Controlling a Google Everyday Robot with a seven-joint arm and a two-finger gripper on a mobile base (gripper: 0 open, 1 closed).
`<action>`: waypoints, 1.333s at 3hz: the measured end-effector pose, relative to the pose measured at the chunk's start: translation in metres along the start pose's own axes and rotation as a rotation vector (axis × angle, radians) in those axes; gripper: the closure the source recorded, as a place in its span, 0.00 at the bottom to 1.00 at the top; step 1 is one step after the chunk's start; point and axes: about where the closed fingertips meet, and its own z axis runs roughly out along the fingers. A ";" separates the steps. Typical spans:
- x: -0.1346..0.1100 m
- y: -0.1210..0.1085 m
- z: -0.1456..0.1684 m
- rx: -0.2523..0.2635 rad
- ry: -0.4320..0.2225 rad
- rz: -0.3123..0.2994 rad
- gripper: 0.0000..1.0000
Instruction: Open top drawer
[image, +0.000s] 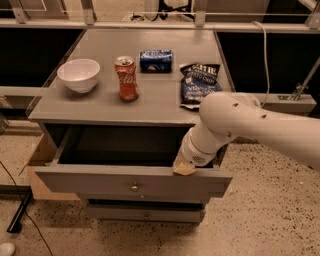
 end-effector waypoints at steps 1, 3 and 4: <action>-0.015 0.030 -0.018 0.032 -0.057 -0.047 1.00; 0.013 0.108 -0.067 0.050 -0.191 -0.026 0.85; 0.013 0.108 -0.067 0.051 -0.191 -0.026 0.62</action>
Offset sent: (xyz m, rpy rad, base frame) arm -0.2200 -0.1373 0.0872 0.3468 -0.2099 0.1091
